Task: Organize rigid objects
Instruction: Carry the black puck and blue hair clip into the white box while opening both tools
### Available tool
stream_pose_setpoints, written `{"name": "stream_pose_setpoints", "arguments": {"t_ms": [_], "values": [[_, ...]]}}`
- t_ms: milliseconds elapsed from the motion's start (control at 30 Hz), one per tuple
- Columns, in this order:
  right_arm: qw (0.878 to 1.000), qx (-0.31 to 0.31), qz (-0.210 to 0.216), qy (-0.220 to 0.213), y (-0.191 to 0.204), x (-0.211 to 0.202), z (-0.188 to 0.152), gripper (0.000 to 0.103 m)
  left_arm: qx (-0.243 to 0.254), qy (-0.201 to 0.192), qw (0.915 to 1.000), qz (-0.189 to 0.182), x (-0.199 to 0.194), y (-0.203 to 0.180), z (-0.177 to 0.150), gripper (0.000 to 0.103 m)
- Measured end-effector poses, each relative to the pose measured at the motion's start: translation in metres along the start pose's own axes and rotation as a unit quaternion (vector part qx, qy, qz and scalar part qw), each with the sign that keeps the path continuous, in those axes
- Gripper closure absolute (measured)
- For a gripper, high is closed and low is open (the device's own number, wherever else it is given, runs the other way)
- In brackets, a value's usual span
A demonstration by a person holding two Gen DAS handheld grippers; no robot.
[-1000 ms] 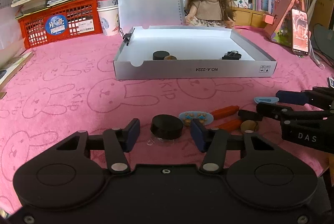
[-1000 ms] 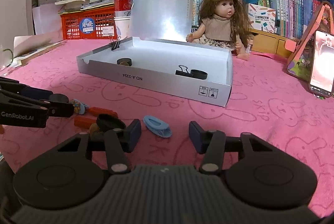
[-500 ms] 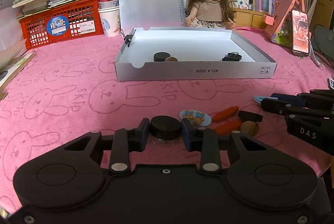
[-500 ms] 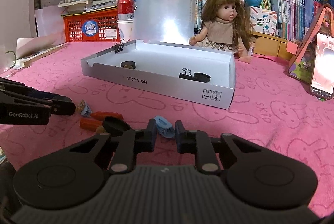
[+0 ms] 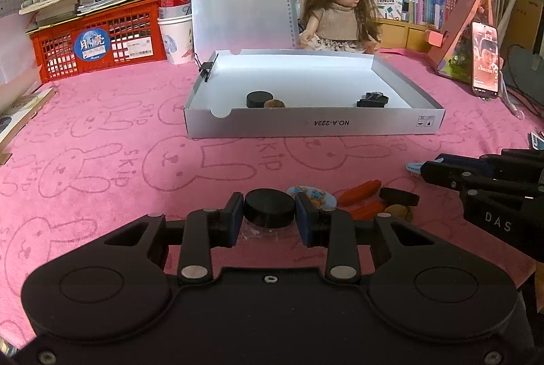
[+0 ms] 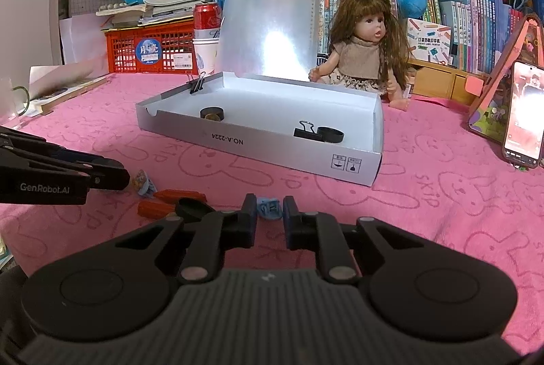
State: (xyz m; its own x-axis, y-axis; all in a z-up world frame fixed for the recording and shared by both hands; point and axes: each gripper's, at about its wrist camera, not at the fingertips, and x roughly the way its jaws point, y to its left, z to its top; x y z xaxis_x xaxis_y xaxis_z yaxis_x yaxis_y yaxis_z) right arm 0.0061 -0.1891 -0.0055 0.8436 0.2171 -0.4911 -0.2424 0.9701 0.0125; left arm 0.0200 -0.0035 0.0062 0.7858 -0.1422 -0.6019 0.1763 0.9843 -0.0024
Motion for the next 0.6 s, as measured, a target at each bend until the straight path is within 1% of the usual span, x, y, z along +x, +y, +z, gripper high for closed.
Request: {"name": "stream_pose_setpoints", "arguments": {"t_ms": [300,600], "values": [[1.0,0.006,-0.004,-0.007,-0.001,-0.002,0.007,0.084,-0.002,-0.002,1.0,-0.008,0.0,-0.002,0.01,0.072],[0.999,0.04,-0.009,-0.015,-0.015,0.0,0.022,0.084,-0.012,-0.005,0.9998,-0.017,0.005,-0.002,0.032,0.072]]}}
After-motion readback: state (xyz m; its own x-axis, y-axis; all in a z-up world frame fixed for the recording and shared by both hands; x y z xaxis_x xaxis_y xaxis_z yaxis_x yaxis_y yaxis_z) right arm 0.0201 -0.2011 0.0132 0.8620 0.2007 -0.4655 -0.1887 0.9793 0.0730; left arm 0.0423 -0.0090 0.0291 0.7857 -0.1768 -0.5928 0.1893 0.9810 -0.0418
